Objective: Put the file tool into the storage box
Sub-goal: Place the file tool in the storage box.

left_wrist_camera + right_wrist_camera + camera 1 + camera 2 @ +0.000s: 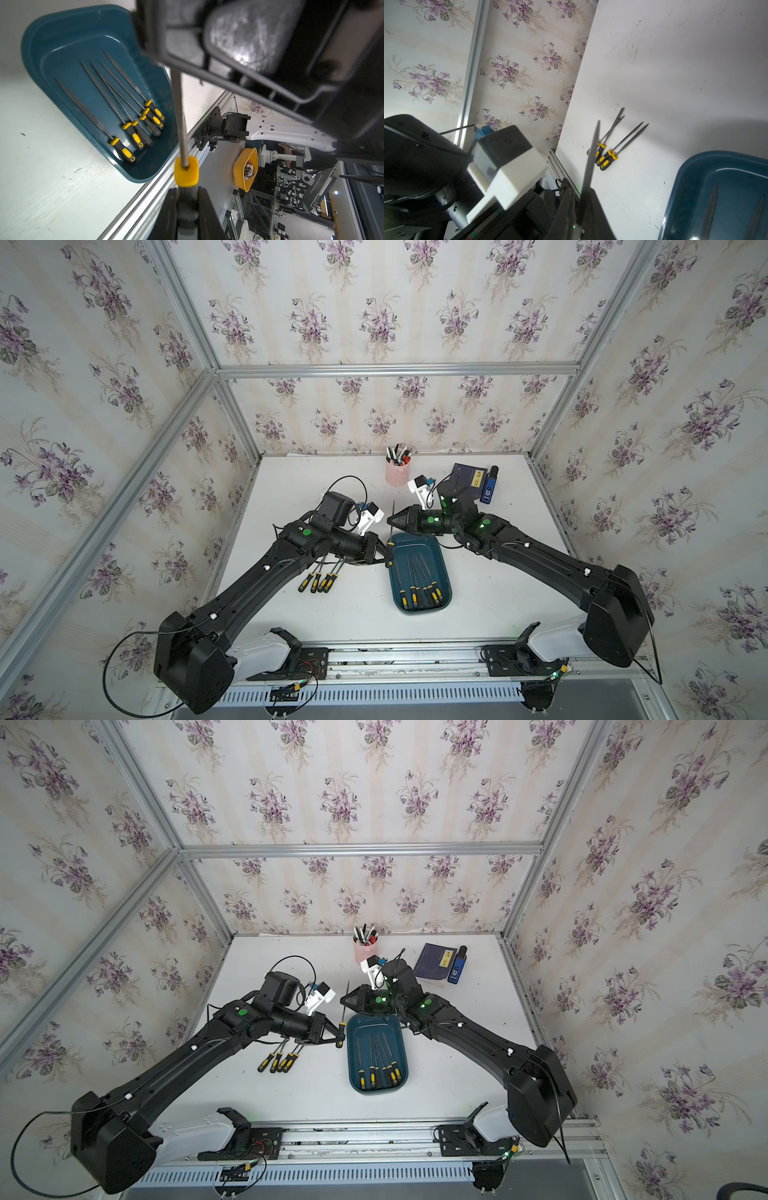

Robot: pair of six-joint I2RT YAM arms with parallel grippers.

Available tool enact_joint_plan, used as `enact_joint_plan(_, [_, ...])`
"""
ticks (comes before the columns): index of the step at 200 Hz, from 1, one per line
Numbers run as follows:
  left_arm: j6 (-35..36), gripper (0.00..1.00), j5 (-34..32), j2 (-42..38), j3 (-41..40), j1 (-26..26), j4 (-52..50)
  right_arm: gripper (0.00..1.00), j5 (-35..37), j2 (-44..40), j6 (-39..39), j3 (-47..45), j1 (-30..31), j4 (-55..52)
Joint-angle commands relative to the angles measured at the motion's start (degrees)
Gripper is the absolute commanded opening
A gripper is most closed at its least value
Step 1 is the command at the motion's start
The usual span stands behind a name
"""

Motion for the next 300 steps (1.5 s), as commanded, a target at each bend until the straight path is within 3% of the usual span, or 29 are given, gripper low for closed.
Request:
enact_joint_plan(1, [0.4, 0.09, 1.4, 0.0, 0.2, 0.0, 0.2, 0.02, 1.2, 0.6, -1.2, 1.2, 0.0, -0.3])
enact_joint_plan(47, [1.2, 0.33, 1.2, 0.8, 0.7, 0.1, -1.1, 0.00, 2.2, 0.4, -2.0, 1.6, 0.0, -2.0])
enact_joint_plan(77, [1.7, 0.86, 0.6, 0.7, 1.6, 0.9, -2.9, 0.00, 4.7, 0.4, -3.3, 2.8, -0.1, -5.8])
enact_joint_plan(93, [2.9, 0.99, -0.1, 0.4, 2.6, 2.2, -5.3, 0.00, 8.8, 1.1, -6.3, 6.6, -0.1, -13.6])
enact_joint_plan(120, [4.0, 1.00, -1.2, -1.7, 2.8, 6.8, -8.8, 0.00, 17.3, 5.8, -12.3, 14.6, 0.1, -32.0])
enact_joint_plan(168, [3.7, 1.00, -4.0, -2.5, 0.6, 9.8, -10.0, 0.00, 24.5, 17.3, -14.3, 19.0, 3.8, -42.6])
enact_joint_plan(213, [3.1, 1.00, -6.1, -3.7, -2.5, 10.0, -9.7, 0.00, 28.1, 23.1, -13.3, 19.5, 7.1, -44.4])
enact_joint_plan(300, [2.6, 1.00, -7.6, -4.1, -6.0, 10.3, -8.5, 0.00, 26.7, 24.4, -11.0, 14.5, 8.8, -40.7])
